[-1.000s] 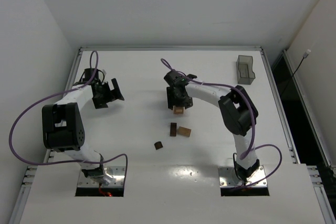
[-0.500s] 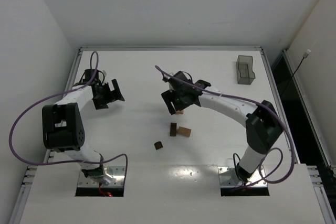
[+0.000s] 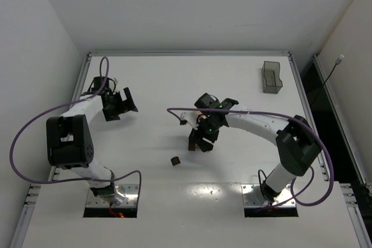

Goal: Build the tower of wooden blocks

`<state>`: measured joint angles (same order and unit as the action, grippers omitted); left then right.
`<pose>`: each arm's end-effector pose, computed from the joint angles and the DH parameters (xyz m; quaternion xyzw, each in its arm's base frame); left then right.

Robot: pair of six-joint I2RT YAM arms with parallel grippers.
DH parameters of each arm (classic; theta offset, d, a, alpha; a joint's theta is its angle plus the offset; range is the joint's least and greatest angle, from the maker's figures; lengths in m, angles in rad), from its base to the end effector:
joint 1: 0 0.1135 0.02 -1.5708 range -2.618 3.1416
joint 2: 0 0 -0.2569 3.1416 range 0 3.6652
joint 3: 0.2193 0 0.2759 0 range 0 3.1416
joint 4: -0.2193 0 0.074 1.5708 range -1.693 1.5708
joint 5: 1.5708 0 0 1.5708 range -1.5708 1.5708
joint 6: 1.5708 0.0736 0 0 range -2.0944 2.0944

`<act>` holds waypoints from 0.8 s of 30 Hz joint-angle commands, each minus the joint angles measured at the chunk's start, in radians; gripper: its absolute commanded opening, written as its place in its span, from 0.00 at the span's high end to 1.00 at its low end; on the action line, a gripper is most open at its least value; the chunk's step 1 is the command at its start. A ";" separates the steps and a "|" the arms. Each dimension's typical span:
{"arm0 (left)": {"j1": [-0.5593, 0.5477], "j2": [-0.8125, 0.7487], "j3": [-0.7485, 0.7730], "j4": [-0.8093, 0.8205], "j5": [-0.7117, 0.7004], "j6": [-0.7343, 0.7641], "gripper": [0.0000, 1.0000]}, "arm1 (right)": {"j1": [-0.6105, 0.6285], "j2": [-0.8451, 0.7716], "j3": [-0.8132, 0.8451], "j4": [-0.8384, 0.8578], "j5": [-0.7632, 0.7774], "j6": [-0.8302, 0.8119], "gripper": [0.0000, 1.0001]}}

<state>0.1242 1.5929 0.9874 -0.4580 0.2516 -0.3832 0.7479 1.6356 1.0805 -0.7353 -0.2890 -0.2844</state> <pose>0.3514 0.0254 0.1394 -0.2106 0.9375 -0.1526 0.2312 0.2329 0.2447 0.1400 -0.5011 0.8423 0.1705 0.1018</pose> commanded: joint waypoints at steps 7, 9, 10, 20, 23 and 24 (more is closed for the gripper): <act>0.012 -0.025 0.005 0.032 0.017 -0.011 0.01 | -0.005 0.062 -0.017 0.112 0.073 -0.032 0.40; 0.012 -0.025 0.005 0.032 0.017 -0.011 0.01 | -0.005 0.087 0.007 0.112 0.082 -0.022 0.40; 0.012 -0.025 0.005 0.032 0.017 -0.011 0.01 | -0.005 0.107 0.007 0.112 0.082 -0.022 0.40; 0.012 -0.007 0.023 0.022 0.008 -0.011 0.01 | -0.005 0.165 -0.002 0.140 0.139 -0.004 0.74; 0.012 -0.007 0.023 0.022 0.008 -0.011 0.01 | -0.005 0.165 -0.002 0.140 0.149 -0.004 0.95; 0.012 0.002 0.023 0.022 0.008 -0.011 0.01 | -0.005 0.165 -0.011 0.140 0.149 -0.004 0.98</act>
<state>0.1242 1.5932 0.9878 -0.4549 0.2512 -0.3836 0.7467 1.7832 1.0756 -0.6273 -0.1661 -0.2848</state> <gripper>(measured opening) 0.992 0.274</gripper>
